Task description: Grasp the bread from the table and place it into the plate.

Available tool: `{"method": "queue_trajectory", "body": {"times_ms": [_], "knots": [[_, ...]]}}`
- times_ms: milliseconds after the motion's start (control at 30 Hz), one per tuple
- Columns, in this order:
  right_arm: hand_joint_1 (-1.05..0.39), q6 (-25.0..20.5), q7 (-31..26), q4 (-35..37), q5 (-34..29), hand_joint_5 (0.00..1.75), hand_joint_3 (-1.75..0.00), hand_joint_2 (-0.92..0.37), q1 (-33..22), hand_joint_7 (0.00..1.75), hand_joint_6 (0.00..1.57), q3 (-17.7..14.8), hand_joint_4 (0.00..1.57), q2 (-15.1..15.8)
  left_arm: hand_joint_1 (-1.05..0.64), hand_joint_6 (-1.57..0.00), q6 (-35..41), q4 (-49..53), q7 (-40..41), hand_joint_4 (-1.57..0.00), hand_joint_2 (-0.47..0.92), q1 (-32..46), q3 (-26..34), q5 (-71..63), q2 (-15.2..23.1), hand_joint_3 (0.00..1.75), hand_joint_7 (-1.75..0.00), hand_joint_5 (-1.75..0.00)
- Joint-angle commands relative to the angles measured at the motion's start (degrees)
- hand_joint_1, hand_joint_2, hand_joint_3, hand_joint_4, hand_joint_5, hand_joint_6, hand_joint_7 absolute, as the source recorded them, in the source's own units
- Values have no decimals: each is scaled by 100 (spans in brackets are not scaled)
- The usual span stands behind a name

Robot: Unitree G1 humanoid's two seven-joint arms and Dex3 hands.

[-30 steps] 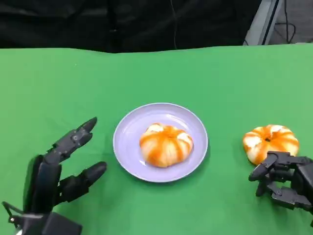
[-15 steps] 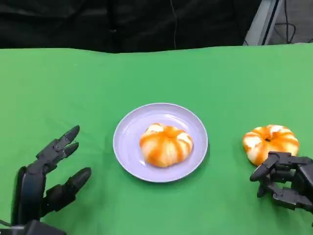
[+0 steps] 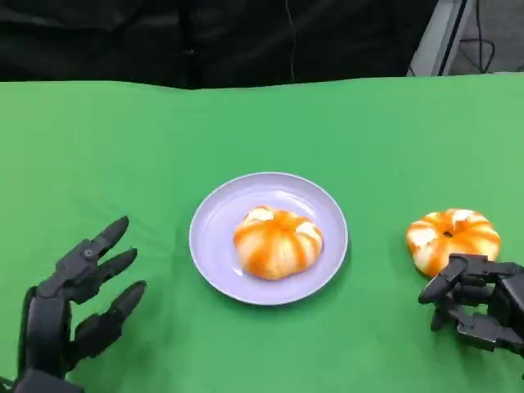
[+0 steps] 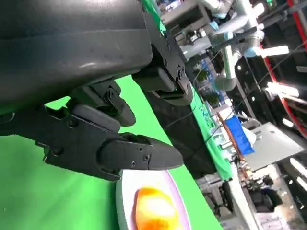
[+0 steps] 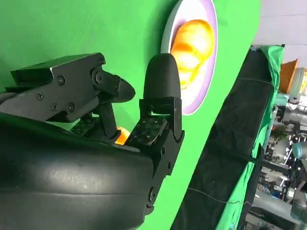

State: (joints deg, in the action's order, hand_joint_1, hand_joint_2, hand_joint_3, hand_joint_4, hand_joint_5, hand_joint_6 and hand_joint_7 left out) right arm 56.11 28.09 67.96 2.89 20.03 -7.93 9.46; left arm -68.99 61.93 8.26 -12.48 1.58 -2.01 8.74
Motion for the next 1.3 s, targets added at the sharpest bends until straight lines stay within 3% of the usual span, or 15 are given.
{"method": "queue_trajectory", "body": {"times_ms": [33, 200, 467, 500, 800, 1000, 1133, 1167, 1200, 1300], "knots": [[11, -12, -43, -24, 47, 141, -70, -79, -3, 101, 93, -47, 88, 124, -23, -68, 267, -10, -842, -87, 91, 13, 288, 758, -173, 16, -1, 0], [11, -22, -48, -27, 50, 141, -71, -79, -6, 100, 93, -46, 88, 127, -17, -70, 481, -78, -1571, -87, 91, 16, 563, 1260, -321, 9, -1, 0], [11, -16, -30, -27, 67, 140, -71, -78, -5, 100, 93, -53, 88, 122, -17, -70, 690, -87, -2000, -87, 92, -17, 897, 1459, -457, 7, 0, 0], [12, -11, -15, -26, 81, 140, -72, -79, -4, 100, 93, -60, 88, 118, -10, -73, 824, -86, -2088, -89, 92, -32, 965, 1578, -501, 12, -1, -1], [10, 14, -120, -10, -6, 140, -71, -78, 15, 101, 93, -24, 88, 133, 4, -79, 1174, -178, -2096, -95, 92, -55, 1131, 1536, -609, 30, -2, -2], [10, 63, -219, -17, -74, 139, -72, -78, 11, 100, 93, 1, 88, 146, 4, -93, 1293, -232, -1857, -109, 92, -47, 1173, 1310, -612, 34, -7, -8], [10, 59, -224, -14, -77, 139, -72, -78, 20, 100, 93, 4, 89, 144, 4, -96, 1341, -254, -1800, -111, 92, -46, 1188, 1234, -604, 34, -6, -8], [10, 50, -201, -11, -63, 138, -72, -78, 27, 100, 93, -3, 89, 140, 2, -107, 1360, -250, -1787, -113, 92, -52, 1190, 1217, -594, 35, -8, -31], [10, 44, -185, -9, -53, 139, -72, -78, 32, 100, 93, -9, 89, 137, 2, -115, 1373, -248, -1777, -102, 92, -56, 1190, 1203, -587, 37, -7, -69], [10, 19, -144, -7, -22, 139, -72, -78, 35, 100, 93, -25, 88, 128, 1, -126, 1432, -279, -1818, -94, 92, -54, 1217, 1233, -600, 39, -10, -106]]}}
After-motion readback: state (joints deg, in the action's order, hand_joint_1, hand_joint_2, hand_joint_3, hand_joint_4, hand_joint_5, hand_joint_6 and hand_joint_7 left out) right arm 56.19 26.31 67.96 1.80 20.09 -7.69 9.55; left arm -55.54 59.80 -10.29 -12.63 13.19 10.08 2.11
